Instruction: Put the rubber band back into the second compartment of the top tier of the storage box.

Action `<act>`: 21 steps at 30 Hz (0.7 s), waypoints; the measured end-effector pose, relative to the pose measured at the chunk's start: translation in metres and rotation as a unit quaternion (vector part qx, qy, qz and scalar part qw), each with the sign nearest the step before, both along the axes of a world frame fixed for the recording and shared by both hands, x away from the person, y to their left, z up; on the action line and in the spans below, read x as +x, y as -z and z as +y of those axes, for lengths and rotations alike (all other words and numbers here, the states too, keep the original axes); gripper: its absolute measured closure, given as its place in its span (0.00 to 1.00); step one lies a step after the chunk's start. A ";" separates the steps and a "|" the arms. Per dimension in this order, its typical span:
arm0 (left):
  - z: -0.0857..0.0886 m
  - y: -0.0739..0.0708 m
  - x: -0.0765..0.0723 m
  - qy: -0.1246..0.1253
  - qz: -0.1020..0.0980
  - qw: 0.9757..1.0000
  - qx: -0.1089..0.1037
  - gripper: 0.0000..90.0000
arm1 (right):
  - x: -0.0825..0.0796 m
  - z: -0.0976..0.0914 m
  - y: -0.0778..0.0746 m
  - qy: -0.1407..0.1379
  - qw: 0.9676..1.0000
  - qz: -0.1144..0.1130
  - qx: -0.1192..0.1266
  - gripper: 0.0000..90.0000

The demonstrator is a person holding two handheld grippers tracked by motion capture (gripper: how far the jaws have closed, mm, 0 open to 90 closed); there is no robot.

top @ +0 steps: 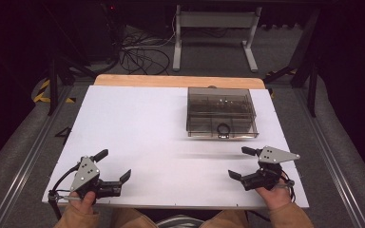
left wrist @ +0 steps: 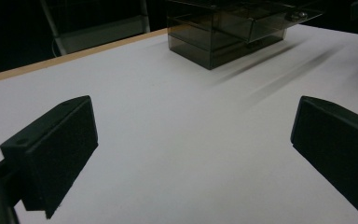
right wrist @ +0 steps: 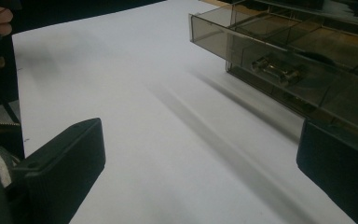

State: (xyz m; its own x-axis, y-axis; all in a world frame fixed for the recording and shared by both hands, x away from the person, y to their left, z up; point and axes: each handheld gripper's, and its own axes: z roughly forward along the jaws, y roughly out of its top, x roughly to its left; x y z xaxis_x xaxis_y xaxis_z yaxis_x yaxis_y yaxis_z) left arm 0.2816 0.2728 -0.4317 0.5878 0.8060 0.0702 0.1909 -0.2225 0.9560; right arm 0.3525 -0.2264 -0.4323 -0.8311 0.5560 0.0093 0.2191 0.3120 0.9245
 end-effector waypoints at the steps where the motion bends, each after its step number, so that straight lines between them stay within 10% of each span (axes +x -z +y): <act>1: 0.000 0.000 0.000 0.000 0.000 1.000 0.000 0.01 | 0.000 -0.001 0.002 0.001 1.000 0.000 0.002 0.02; 21: 0.001 0.003 0.002 0.005 -0.001 1.000 0.010 0.01 | 0.001 0.000 0.022 0.013 1.000 0.019 -0.006 0.02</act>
State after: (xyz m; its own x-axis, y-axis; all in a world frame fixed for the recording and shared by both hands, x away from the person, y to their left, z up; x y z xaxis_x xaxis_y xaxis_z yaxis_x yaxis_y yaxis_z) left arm 0.2836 0.2735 -0.4348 0.5954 0.7986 0.0875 0.1864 -0.2433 0.9519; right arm 0.3540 -0.2261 -0.4547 -0.8161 0.5769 0.0338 0.2613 0.3161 0.9120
